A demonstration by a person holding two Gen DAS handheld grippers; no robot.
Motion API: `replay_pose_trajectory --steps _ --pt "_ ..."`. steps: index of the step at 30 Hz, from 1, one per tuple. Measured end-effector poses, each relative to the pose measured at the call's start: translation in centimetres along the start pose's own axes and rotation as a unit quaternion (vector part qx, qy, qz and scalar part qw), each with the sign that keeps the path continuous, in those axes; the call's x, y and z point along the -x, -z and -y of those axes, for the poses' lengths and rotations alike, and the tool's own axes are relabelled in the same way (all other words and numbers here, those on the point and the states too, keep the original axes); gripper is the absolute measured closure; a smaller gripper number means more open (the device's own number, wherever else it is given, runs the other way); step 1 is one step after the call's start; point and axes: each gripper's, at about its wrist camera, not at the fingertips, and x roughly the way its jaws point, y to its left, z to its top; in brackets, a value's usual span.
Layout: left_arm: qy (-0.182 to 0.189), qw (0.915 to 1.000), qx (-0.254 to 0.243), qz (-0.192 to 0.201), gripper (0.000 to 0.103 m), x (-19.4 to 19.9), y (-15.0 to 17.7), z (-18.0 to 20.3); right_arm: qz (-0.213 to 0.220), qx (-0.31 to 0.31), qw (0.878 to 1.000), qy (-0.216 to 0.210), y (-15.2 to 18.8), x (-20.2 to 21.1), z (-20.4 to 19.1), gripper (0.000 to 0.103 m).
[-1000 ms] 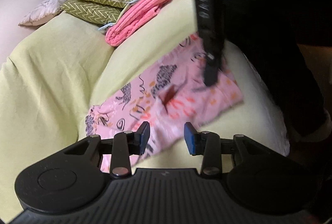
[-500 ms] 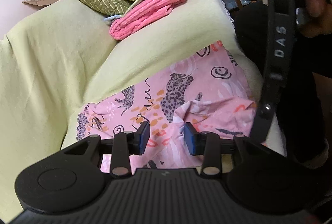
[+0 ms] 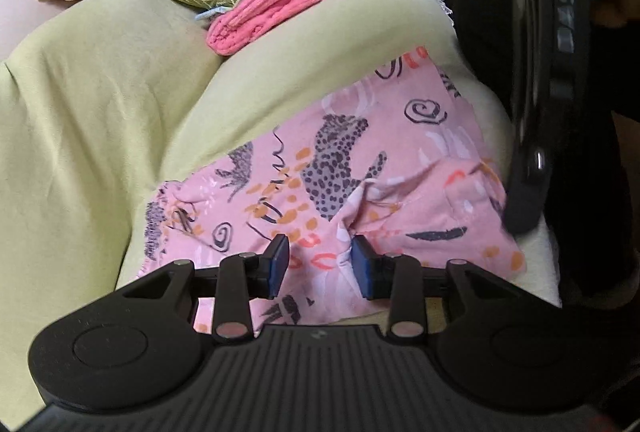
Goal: Fold clothes
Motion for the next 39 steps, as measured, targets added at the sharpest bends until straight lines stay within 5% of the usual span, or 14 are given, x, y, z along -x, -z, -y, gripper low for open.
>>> replay_pose_trajectory --steps 4,8,13,16,18,20,21,24,26,28,30,34,39 --pt "-0.009 0.9953 -0.096 0.006 0.046 3.0 0.6 2.3 0.037 0.109 0.992 0.056 -1.1 4.4 0.0 0.066" --pt "-0.005 0.9772 -0.212 -0.014 0.045 3.8 2.0 5.8 0.060 0.168 0.978 0.108 -3.1 7.0 1.3 0.066" --pt "-0.018 0.9700 -0.243 0.003 0.045 1.7 1.5 7.7 0.085 0.185 0.968 0.146 -3.8 9.2 3.0 0.066" --pt "-0.025 0.9652 -0.260 0.020 0.049 0.3 0.5 8.6 0.093 0.250 0.944 0.193 -4.2 9.7 3.7 0.066" --pt "-0.033 0.9600 -0.276 0.029 0.052 -0.4 0.3 9.1 0.084 0.331 0.913 0.224 -3.9 9.3 3.4 0.066" --pt "-0.025 0.9623 -0.269 0.028 0.068 -0.7 0.1 9.2 0.060 0.444 0.858 0.250 -2.7 8.6 3.1 0.066" --pt "-0.018 0.9663 -0.255 0.026 0.087 -0.6 0.1 9.0 0.046 0.499 0.828 0.253 -2.0 8.3 2.9 0.066" --pt "0.023 0.9898 -0.139 0.019 0.093 0.3 -0.6 6.4 0.007 0.645 0.723 0.246 0.2 6.9 2.5 0.057" --pt "0.051 0.9976 -0.044 0.017 0.094 0.9 -0.9 4.0 -0.006 0.711 0.662 0.235 1.6 5.7 2.3 0.050" --pt "0.067 0.9971 0.031 0.018 0.094 1.3 -1.0 1.8 -0.001 0.748 0.626 0.221 2.6 4.9 2.1 0.050" --pt "0.078 0.9936 0.078 0.020 0.094 1.4 -1.1 0.3 0.016 0.758 0.617 0.208 2.8 3.9 1.6 0.050" --pt "0.098 0.9856 0.136 0.021 0.094 1.6 -1.3 -1.9 0.024 0.760 0.627 0.173 2.8 2.0 0.8 0.050" --pt "0.100 0.9869 0.125 0.019 0.094 1.6 -1.5 -2.3 0.064 0.737 0.649 0.177 2.3 0.3 0.0 0.050"
